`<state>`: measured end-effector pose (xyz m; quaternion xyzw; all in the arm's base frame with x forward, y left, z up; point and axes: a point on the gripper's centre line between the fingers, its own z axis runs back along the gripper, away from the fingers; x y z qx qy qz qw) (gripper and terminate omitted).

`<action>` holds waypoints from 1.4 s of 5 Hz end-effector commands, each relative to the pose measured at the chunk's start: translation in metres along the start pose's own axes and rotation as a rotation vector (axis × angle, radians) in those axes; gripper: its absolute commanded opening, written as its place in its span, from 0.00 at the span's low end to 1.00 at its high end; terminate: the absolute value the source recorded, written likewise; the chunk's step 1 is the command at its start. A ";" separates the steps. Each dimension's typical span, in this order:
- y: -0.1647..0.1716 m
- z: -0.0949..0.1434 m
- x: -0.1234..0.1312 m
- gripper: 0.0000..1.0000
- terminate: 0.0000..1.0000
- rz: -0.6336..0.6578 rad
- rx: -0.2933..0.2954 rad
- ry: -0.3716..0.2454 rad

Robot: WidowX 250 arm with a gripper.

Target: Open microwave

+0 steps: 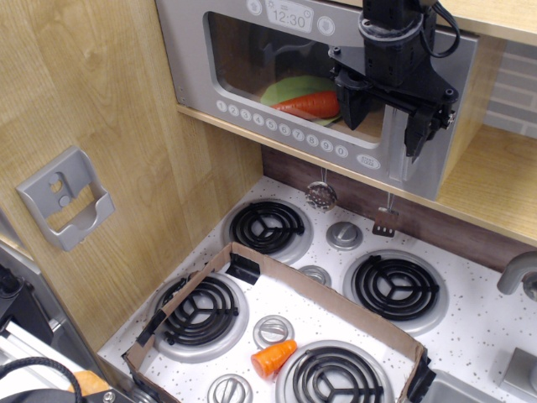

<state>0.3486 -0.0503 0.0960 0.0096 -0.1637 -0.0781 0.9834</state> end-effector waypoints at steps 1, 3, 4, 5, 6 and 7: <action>-0.001 0.010 0.003 0.00 0.00 0.011 0.029 -0.051; 0.006 0.007 -0.017 0.00 0.00 0.045 0.028 -0.033; 0.007 0.009 -0.026 0.00 0.00 0.067 0.038 -0.024; 0.007 0.010 -0.033 1.00 0.00 0.091 0.058 -0.005; 0.005 0.013 -0.042 1.00 0.00 0.154 0.076 0.048; -0.004 0.017 -0.076 1.00 0.00 0.301 0.083 0.056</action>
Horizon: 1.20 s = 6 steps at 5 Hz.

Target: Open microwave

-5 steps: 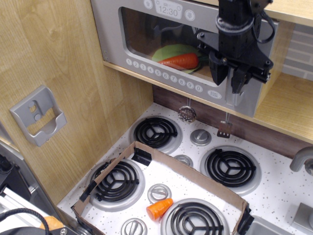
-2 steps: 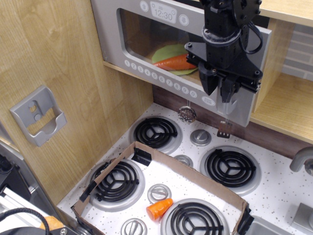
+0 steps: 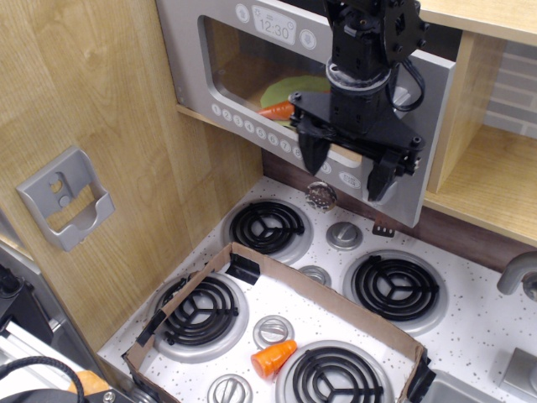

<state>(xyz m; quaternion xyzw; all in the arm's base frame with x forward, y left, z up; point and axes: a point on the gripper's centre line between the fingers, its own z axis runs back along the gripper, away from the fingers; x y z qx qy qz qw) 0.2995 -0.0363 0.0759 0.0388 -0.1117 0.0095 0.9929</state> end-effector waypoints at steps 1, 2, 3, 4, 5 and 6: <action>-0.024 0.017 -0.066 1.00 0.00 0.316 0.004 -0.089; -0.058 0.008 -0.078 1.00 0.00 0.322 -0.053 -0.087; -0.083 0.004 -0.058 1.00 0.00 0.115 -0.094 -0.103; -0.097 0.003 -0.033 1.00 0.00 -0.090 -0.088 -0.158; -0.112 -0.008 -0.005 1.00 0.00 -0.309 -0.107 -0.178; -0.126 -0.008 0.010 1.00 0.00 -0.427 -0.091 -0.177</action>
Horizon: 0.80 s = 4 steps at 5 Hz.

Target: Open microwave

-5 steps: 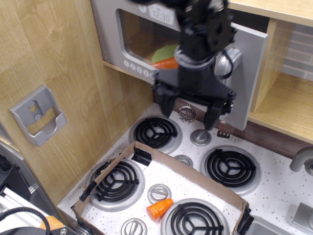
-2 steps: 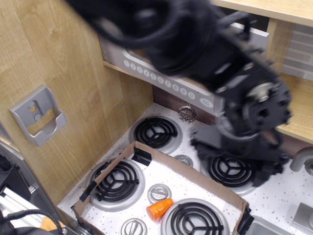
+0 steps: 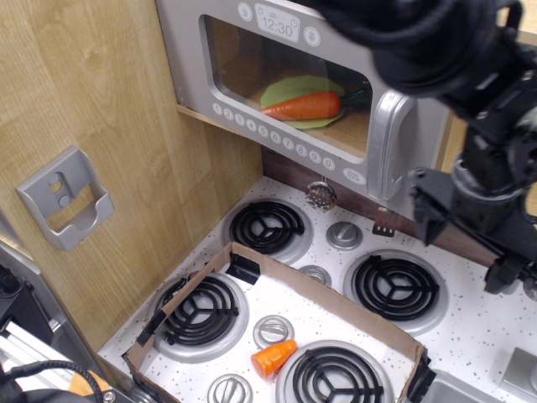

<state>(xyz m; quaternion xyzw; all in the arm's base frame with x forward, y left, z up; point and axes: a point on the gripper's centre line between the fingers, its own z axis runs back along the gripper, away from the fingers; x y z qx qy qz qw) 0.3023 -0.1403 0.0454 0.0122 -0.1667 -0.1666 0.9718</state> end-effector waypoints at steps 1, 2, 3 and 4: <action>-0.018 0.006 0.036 1.00 0.00 -0.177 0.008 -0.034; -0.016 0.004 0.048 1.00 0.00 -0.272 0.014 -0.021; -0.006 0.002 0.056 1.00 0.00 -0.337 0.001 -0.014; 0.014 -0.004 0.057 1.00 0.00 -0.375 -0.016 -0.018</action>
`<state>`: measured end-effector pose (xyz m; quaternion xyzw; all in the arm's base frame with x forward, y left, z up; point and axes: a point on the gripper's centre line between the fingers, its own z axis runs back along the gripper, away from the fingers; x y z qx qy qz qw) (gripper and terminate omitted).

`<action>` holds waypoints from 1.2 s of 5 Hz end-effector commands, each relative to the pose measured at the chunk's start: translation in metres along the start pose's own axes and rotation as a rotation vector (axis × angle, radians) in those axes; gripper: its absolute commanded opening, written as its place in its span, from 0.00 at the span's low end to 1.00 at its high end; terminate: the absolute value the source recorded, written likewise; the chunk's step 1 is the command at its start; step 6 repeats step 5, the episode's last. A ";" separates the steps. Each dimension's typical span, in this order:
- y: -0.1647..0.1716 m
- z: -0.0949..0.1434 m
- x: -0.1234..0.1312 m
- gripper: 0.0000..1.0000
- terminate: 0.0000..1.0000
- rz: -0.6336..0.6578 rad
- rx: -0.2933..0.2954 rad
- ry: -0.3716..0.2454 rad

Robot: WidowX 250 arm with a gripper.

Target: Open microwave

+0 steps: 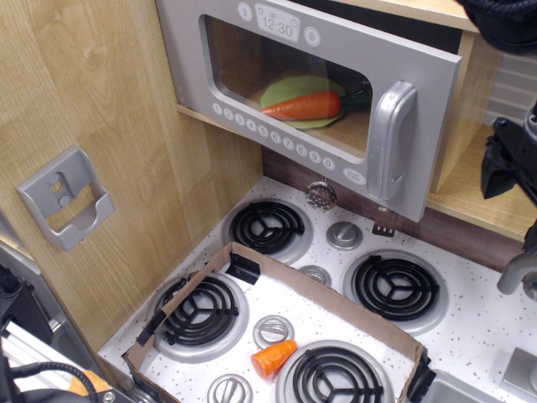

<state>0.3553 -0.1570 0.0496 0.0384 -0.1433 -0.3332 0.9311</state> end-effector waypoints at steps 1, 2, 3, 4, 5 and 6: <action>0.020 0.005 -0.018 1.00 0.00 0.075 0.069 -0.056; 0.023 0.003 -0.035 1.00 0.00 0.112 0.067 -0.043; 0.017 0.003 -0.050 1.00 0.00 0.188 0.081 -0.022; 0.013 0.006 -0.068 1.00 0.00 0.256 0.076 -0.009; 0.015 0.008 -0.090 1.00 1.00 0.340 0.078 0.004; 0.015 0.008 -0.090 1.00 1.00 0.340 0.078 0.004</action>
